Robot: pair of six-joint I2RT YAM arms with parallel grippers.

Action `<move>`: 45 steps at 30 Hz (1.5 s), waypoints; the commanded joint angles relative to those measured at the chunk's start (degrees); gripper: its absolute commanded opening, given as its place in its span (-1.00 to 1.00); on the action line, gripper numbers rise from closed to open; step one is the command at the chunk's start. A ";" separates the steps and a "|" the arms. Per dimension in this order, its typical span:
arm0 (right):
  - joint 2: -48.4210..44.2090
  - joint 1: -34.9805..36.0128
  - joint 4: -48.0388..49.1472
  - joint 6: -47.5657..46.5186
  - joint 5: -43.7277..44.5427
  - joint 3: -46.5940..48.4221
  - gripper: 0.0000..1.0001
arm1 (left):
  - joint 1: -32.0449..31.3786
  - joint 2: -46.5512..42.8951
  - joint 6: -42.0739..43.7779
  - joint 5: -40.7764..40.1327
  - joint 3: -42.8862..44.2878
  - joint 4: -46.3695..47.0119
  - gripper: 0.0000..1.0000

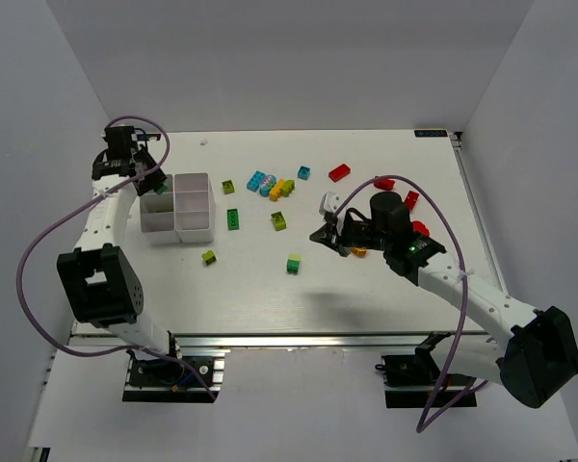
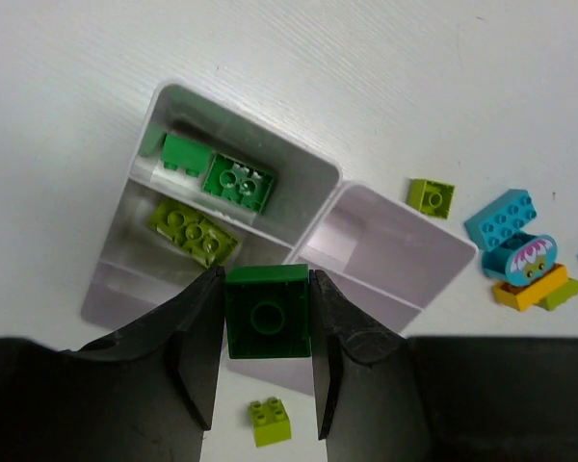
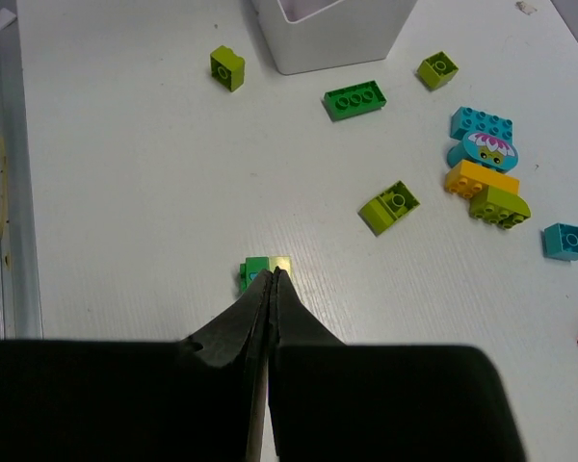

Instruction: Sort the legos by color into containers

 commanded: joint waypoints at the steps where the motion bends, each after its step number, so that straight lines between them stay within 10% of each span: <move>1: 0.30 -0.37 1.72 0.77 -1.19 0.89 -0.99 | 0.67 1.57 2.56 -2.44 4.68 -0.49 -0.94; 20: 1.79 -2.30 -0.48 -0.02 -1.19 2.56 -0.93 | 1.64 11.59 3.70 -3.67 10.49 2.85 -0.71; 28: 1.97 -2.65 -1.09 -0.37 -1.28 3.18 -0.61 | 1.55 11.60 3.18 -4.82 10.49 2.59 0.05; 35: 2.14 -2.74 -1.88 -0.55 -2.33 3.62 -0.42 | 1.64 9.32 2.73 -4.90 8.73 2.76 0.22; 40: 3.19 -2.65 -3.03 -0.81 -3.91 5.28 0.02 | 1.64 5.46 2.56 -3.51 7.77 1.71 0.17; 45: 8.37 -2.65 -10.32 1.81 -5.32 10.20 0.14 | 1.55 -3.68 1.16 3.17 -1.27 6.00 -0.61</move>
